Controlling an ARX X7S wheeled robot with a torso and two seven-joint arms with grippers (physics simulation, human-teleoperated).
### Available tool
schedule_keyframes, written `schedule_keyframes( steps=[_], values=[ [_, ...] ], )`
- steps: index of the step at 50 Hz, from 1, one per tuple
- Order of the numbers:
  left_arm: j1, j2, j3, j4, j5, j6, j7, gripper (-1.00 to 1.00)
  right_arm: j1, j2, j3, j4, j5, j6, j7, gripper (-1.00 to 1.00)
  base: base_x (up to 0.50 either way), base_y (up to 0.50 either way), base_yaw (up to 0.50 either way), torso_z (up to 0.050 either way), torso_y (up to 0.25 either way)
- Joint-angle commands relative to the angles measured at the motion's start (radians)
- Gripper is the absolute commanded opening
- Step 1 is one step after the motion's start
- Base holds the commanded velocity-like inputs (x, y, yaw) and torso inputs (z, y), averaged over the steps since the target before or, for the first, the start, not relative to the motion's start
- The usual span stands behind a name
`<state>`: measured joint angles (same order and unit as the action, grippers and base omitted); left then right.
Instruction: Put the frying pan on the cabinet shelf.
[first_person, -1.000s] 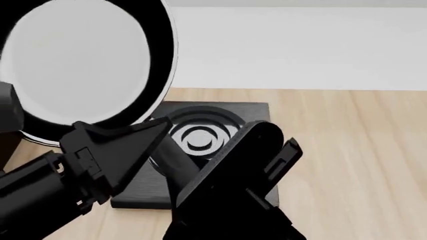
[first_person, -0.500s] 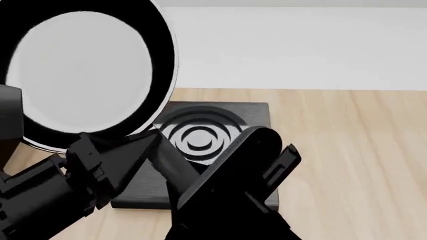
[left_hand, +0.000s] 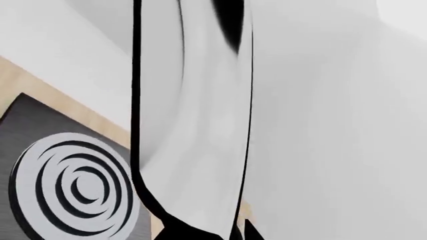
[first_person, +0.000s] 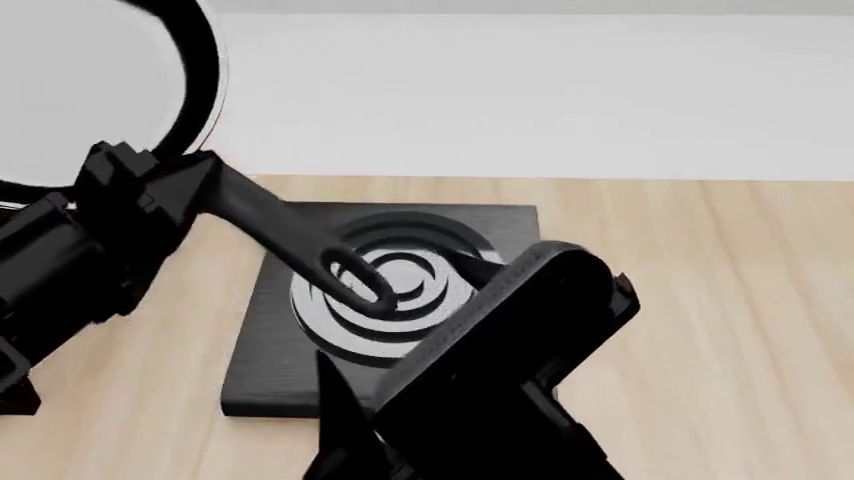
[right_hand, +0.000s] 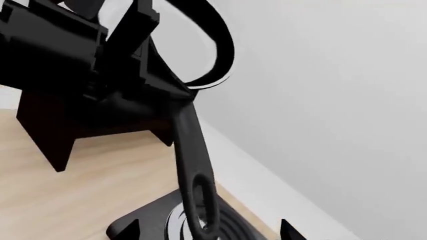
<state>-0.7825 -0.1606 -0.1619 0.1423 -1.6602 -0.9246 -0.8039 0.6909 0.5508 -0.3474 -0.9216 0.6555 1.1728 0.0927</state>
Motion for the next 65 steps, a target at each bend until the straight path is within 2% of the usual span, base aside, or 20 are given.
schedule_keyframes(
  steps=[1, 12, 21, 29, 39, 43, 45, 55, 61, 65],
  values=[
    [-0.149, -0.062, -0.025, -0.214, 0.012, 0.062, 0.131, -1.00, -0.020, -0.004, 0.059, -0.029, 0.018, 0.017, 0.028, 1.00, 0.00, 0.00, 0.00, 0.000, 0.010],
    [-0.257, -0.137, -0.006, -0.466, 0.077, 0.075, 0.247, -1.00, -0.074, 0.008, 0.071, -0.046, 0.023, -0.001, 0.051, 1.00, 0.00, 0.00, 0.00, 0.000, 0.001],
    [-0.413, -0.197, 0.034, -0.743, 0.163, 0.107, 0.367, -1.00, -0.085, 0.011, 0.078, -0.052, 0.036, 0.003, 0.068, 1.00, 0.00, 0.00, 0.00, 0.001, 0.002],
    [-0.492, -0.207, 0.056, -0.893, 0.204, 0.138, 0.444, -1.00, -0.102, 0.009, 0.026, -0.021, 0.000, -0.053, 0.071, 1.00, 0.00, 0.00, 0.00, 0.000, 0.003],
    [-0.710, -0.241, 0.107, -1.244, 0.285, 0.193, 0.591, -1.00, -0.110, 0.013, 0.018, -0.022, 0.009, -0.063, 0.088, 1.00, 0.00, 0.00, 0.00, 0.001, 0.002],
    [-0.799, -0.257, 0.145, -1.409, 0.334, 0.217, 0.687, -1.00, -0.123, 0.023, 0.004, -0.017, 0.002, -0.076, 0.093, 1.00, 0.00, 0.00, 0.00, 0.000, 0.002],
    [-0.823, -0.264, 0.146, -1.449, 0.347, 0.229, 0.693, -1.00, -0.124, 0.025, 0.004, -0.018, 0.005, -0.076, 0.096, 1.00, 0.00, 0.00, 0.00, 0.000, 0.000],
    [-0.855, -0.275, 0.015, -1.451, 0.434, 0.222, 0.629, -1.00, -0.135, 0.024, -0.057, 0.003, -0.035, -0.108, 0.106, 1.00, 0.00, 0.00, 0.00, 0.001, 0.002],
    [-0.858, -0.275, -0.159, -1.451, 0.579, 0.222, 0.616, -1.00, -0.146, 0.026, -0.086, 0.018, -0.054, -0.133, 0.103, 1.00, 0.00, 0.00, 0.00, 0.000, 0.002],
    [-0.858, -0.261, -0.341, -1.451, 0.725, 0.241, 0.606, -1.00, -0.136, 0.019, -0.087, 0.006, -0.038, -0.107, 0.112, 1.00, 0.00, 0.00, 0.00, 0.000, 0.000]
  ],
)
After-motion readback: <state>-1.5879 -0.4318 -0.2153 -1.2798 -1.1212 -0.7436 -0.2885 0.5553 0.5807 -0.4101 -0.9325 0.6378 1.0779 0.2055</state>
